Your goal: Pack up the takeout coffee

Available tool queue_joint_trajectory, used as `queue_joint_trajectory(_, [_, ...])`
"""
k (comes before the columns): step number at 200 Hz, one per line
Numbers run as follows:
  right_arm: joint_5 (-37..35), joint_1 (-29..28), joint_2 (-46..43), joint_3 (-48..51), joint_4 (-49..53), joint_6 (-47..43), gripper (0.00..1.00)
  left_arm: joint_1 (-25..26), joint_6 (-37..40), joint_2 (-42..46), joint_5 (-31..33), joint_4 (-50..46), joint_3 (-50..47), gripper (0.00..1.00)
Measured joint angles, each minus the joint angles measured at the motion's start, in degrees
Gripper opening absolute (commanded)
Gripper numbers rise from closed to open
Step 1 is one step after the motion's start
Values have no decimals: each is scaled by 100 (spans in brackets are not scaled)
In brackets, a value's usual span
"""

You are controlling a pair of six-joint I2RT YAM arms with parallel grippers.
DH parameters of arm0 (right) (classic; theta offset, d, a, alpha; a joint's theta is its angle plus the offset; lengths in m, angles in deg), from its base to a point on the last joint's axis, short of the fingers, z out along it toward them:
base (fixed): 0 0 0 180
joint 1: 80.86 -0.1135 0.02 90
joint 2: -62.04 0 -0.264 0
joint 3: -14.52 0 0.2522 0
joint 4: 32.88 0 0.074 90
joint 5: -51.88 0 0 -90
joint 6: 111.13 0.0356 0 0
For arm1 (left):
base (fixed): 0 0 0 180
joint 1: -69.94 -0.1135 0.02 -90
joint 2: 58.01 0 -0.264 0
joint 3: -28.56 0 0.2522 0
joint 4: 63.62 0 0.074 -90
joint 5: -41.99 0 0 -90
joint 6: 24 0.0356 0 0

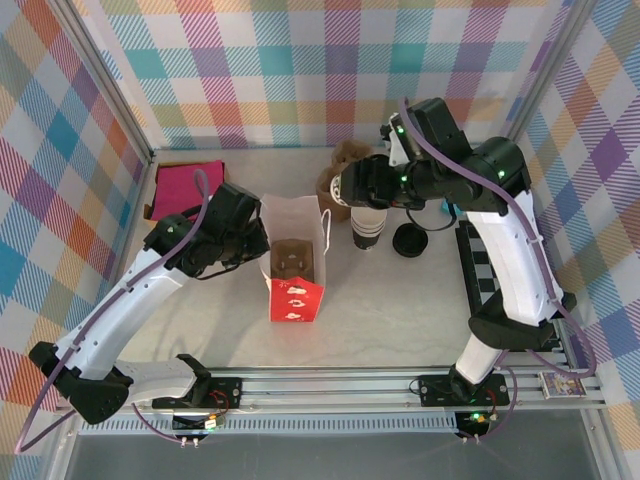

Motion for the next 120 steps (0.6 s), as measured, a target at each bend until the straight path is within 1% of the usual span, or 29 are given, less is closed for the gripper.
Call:
queue_joint_trajectory(56, [468,-382,330,-79,-391,153,68,188,-2,-90,127,116,37,1])
queue_joint_trajectory(76, [540,-501,439,-264,-549,197,67,229,0,-107,199,118,92,1])
queue_joint_trajectory(120, [614,-673,496,-310,-872,286,66,315,0,-107,365,116,107,0])
